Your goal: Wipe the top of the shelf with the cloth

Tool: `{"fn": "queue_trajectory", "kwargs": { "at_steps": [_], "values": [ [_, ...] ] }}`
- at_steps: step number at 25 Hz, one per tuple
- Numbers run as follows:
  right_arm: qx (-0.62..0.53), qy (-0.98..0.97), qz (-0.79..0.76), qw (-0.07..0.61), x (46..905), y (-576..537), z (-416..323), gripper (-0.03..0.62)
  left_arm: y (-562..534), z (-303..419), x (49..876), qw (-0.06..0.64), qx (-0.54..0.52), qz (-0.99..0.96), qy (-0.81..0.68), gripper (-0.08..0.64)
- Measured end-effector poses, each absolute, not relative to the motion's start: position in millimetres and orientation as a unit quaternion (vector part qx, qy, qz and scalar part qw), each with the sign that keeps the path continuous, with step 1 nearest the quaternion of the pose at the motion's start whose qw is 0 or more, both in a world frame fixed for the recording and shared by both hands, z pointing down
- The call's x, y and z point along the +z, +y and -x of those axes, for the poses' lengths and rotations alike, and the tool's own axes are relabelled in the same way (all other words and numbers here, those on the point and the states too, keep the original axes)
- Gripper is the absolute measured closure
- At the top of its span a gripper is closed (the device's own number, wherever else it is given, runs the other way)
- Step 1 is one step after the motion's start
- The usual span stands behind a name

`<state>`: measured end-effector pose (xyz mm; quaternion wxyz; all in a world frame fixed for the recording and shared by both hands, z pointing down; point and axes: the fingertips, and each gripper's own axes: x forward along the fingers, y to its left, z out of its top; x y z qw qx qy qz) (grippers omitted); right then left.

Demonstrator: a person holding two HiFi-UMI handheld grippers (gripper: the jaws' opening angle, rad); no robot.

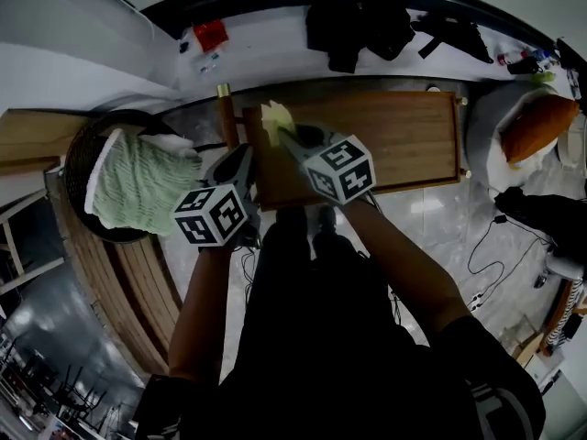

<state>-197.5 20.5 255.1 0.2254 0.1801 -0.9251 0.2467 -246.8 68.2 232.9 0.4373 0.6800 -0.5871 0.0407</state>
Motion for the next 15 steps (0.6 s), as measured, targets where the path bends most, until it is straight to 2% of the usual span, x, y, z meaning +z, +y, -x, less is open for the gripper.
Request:
{"fn": "queue_trajectory", "kwargs": {
  "at_steps": [4, 6, 7, 9, 10, 11, 15],
  "values": [
    [0.288, -0.906, -0.17, 0.261, 302.7, 6.1, 221.6, 0.551, 43.9, 251.6, 241.7, 0.459, 0.038, -0.682, -0.568, 0.53],
    [0.303, -0.897, -0.167, 0.275, 325.6, 2.7, 230.7, 0.551, 35.6, 248.8, 246.2, 0.479, 0.018, -0.689, -0.544, 0.404],
    [0.309, -0.893, -0.166, 0.282, 336.8, 2.1, 234.3, 0.551, 32.7, 248.1, 248.6, 0.489, 0.006, -0.691, -0.533, 0.402],
    [0.318, -0.886, -0.161, 0.295, 357.0, 2.8, 241.5, 0.551, 29.0, 252.5, 255.4, 0.493, 0.006, -0.689, -0.531, 0.43],
    [0.322, -0.884, -0.157, 0.301, 365.4, 3.8, 245.2, 0.551, 28.2, 256.8, 259.9, 0.487, 0.02, -0.687, -0.54, 0.508],
    [0.325, -0.882, -0.153, 0.305, 373.0, 4.5, 248.5, 0.551, 27.7, 260.8, 264.5, 0.479, 0.038, -0.685, -0.548, 0.544],
    [0.345, -0.872, -0.15, 0.314, 394.1, 7.7, 260.1, 0.551, 30.0, 270.2, 281.8, 0.484, 0.071, -0.672, -0.557, 0.549]
  ]
}}
